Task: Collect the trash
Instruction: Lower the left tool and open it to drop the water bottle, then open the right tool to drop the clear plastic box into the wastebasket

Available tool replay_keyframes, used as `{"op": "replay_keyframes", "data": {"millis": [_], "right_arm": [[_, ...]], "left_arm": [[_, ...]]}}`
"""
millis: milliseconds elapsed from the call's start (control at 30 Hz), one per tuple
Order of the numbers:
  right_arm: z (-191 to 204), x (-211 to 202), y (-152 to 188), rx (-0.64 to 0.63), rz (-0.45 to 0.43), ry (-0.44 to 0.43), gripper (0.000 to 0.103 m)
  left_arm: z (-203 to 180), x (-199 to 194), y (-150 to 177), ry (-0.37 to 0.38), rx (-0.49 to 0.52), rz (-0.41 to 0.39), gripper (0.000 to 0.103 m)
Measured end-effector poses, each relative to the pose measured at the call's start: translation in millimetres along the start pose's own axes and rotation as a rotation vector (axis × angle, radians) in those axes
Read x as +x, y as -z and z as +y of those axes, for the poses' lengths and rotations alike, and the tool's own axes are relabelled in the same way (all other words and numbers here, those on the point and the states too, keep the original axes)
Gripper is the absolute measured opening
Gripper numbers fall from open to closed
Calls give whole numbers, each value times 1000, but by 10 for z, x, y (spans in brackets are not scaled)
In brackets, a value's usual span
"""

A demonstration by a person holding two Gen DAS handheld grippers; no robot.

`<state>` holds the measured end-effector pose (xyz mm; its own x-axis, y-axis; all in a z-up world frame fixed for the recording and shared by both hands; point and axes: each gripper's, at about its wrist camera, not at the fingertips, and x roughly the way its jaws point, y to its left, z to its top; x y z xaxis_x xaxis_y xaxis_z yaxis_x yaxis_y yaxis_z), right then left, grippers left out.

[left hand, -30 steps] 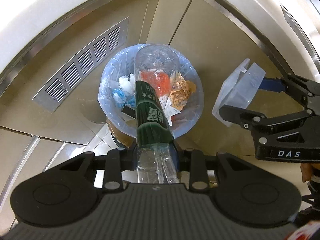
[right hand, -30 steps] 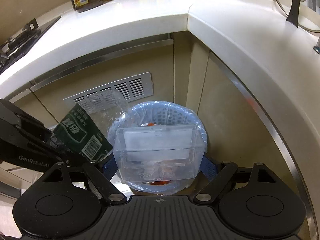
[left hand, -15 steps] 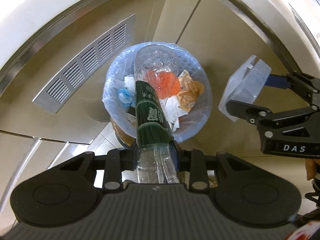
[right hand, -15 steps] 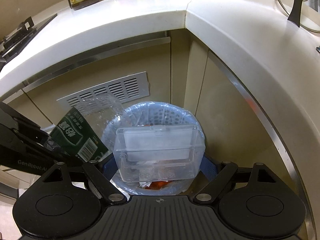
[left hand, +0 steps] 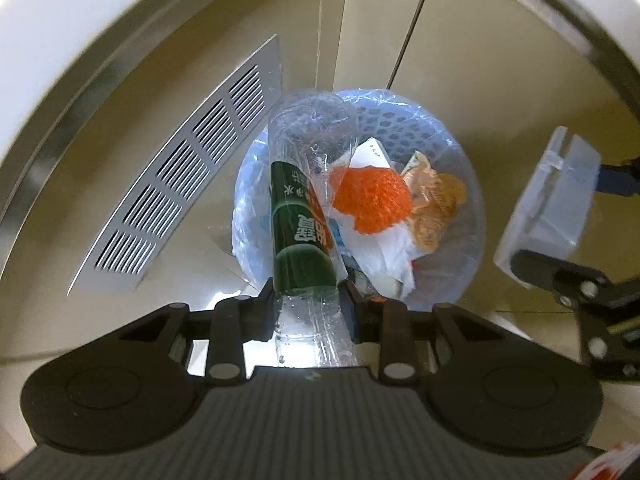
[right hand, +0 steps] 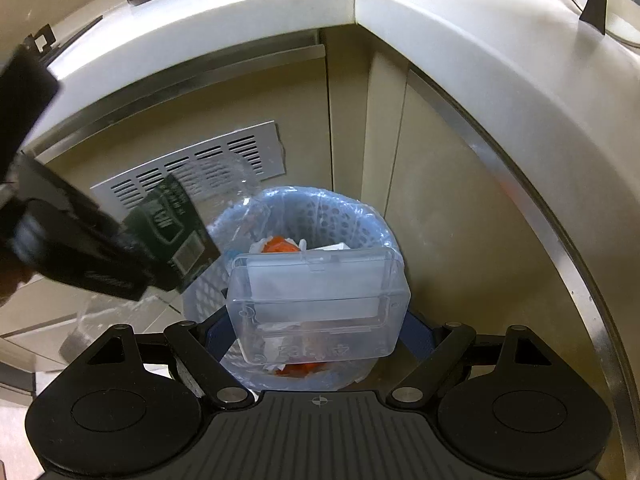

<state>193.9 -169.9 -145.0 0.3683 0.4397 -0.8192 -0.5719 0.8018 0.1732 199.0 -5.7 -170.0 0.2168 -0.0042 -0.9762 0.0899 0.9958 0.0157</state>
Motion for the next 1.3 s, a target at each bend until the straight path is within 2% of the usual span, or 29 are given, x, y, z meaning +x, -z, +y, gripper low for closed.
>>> {"op": "replay_keyframes", "data": {"millis": [367,700,733,800,833,1067,1100,1300], "right_arm": [[-205,139,111,52,39,15,84],[-182,210,142,69,56,8,84],[-170,210,134,68,55,7,84],[-143,203,118,65,52,5,84],[-135,194,112,62,50,5,84],[-48,181,16,43,36,2,84],[-31,183,4,38,89,8,84],[76,301,-56,13,93,-16,84]], "left_arm": [[-117,505,-335,-42,92,47,29],[-125,738,-446,-36,87,69,31],[-112,710,-440,-39,84,64,35],[-65,647,-432,-29,66,44,53],[-47,612,-425,-19,56,35,56],[100,195,-249,12,21,-50,59],[123,121,-208,17,11,-64,60],[243,-240,26,34,-50,-127,60]]}}
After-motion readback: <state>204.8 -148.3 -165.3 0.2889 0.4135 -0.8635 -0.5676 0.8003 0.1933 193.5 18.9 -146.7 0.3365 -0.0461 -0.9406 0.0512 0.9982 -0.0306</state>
